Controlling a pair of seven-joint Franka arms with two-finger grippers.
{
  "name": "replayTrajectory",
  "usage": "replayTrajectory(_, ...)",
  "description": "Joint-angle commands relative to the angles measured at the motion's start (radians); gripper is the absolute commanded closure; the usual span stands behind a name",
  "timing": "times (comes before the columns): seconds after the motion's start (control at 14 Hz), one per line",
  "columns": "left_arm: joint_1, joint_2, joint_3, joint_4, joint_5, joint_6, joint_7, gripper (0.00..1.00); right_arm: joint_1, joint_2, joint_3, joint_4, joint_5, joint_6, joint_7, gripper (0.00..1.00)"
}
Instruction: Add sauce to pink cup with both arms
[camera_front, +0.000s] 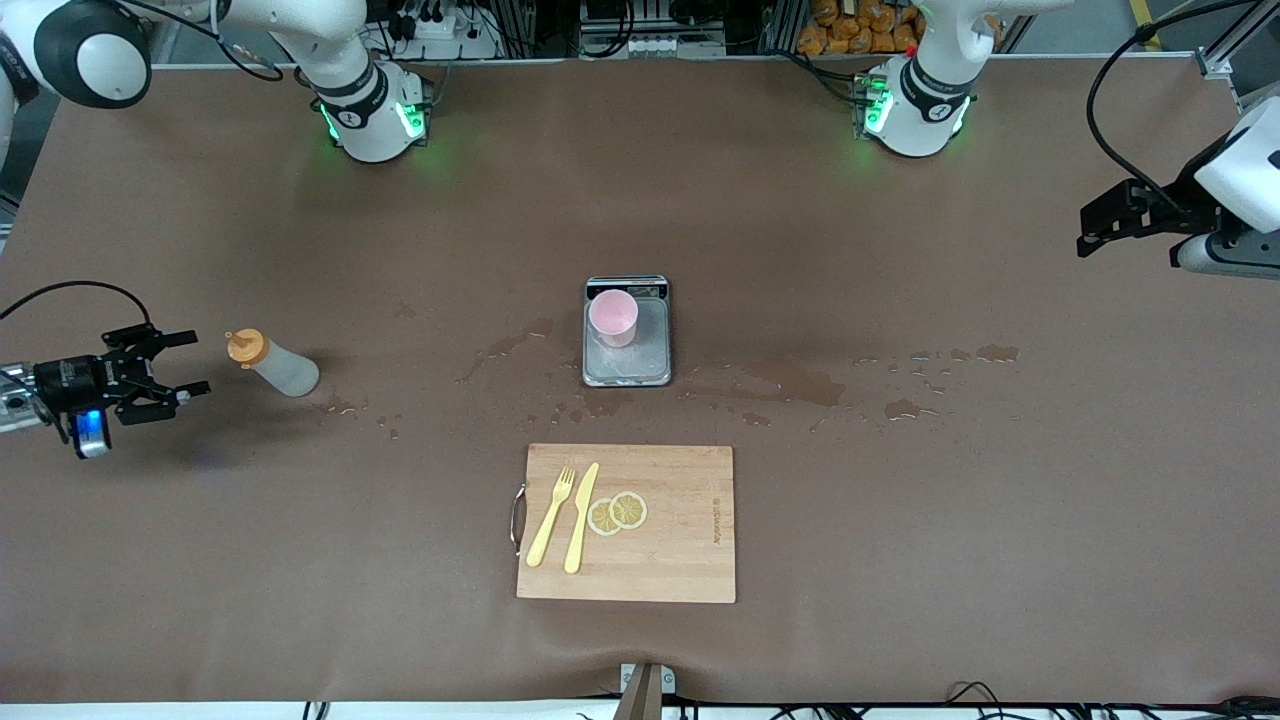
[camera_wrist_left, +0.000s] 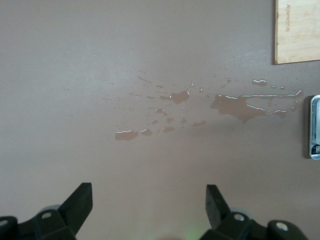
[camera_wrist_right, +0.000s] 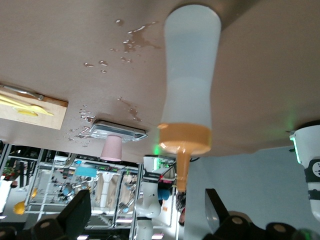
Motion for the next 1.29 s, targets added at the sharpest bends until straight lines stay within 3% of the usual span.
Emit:
replayTrajectory(0.0,0.007,-0.016,-0.004,0.001,-0.007,-0.012,0.034,0.00,0.084,-0.092,0.016,0.055,-0.067,-0.017,0.001,0.00)
replayTrajectory(0.43,0.007,-0.015,-0.004,0.001,-0.007,-0.012,0.040,0.00,0.273,-0.244,0.014,0.060,-0.110,0.006,0.007,0.00)
replayTrajectory(0.79,0.007,-0.016,-0.004,0.001,-0.007,-0.012,0.039,0.00,0.393,-0.349,0.022,0.058,-0.331,0.054,-0.010,0.00)
replayTrajectory(1.22,0.007,-0.014,-0.006,-0.001,-0.007,-0.010,0.031,0.00,0.402,-0.460,0.014,0.025,-0.359,0.052,-0.191,0.00)
